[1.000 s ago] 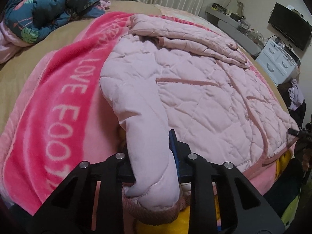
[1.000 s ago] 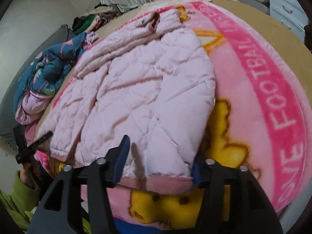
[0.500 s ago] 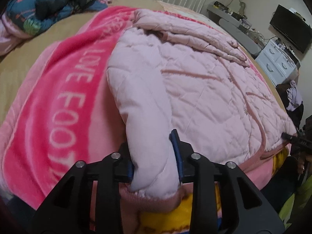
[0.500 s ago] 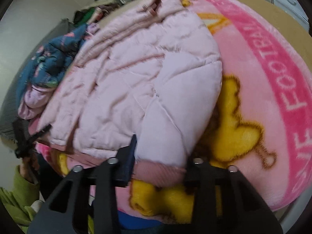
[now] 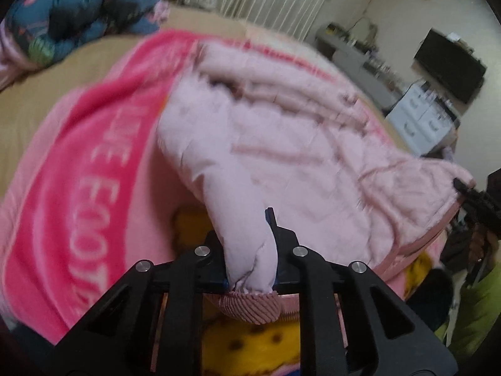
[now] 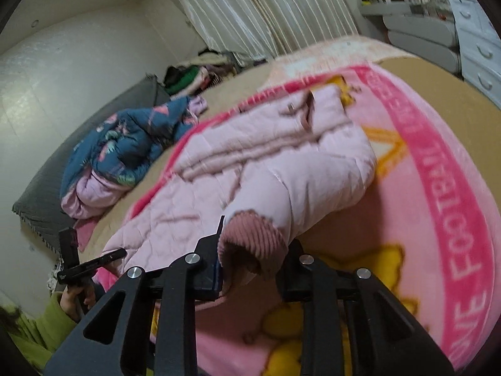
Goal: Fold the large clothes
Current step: 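Lift the hem with both tools and fold it up toward the collar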
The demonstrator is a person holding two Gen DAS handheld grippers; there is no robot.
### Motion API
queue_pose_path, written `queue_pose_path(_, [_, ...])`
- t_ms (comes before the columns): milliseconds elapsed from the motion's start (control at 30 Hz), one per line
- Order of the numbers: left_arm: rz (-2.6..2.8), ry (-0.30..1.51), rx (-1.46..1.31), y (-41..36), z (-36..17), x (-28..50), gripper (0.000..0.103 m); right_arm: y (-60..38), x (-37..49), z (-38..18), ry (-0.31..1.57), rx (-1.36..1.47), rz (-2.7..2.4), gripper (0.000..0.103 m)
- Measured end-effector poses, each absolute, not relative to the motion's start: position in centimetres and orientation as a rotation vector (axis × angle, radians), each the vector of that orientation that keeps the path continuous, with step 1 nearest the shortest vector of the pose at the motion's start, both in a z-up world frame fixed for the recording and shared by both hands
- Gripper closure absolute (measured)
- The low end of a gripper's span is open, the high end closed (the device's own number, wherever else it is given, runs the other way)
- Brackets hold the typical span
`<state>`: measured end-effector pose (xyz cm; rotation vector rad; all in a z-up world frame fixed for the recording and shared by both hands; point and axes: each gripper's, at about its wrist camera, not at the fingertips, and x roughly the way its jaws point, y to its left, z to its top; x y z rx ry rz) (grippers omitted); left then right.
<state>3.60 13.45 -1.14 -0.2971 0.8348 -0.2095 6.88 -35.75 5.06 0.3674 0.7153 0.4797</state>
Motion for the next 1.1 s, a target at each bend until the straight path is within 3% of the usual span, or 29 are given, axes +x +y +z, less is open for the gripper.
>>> queue_pose_path(600, [-0.197, 0.590, -0.288, 13.8, 8.6, 11.0, 0.093, -37.6, 13.1, 11.1, 0.543, 0.415, 0.418, 0.080])
queue_pose_path(1100, [-0.149, 0.534, -0.216, 12.4, 11.8, 17.0, 0.093, -37.9, 19.6, 13.1, 0.472, 0.399, 0.371, 0.080])
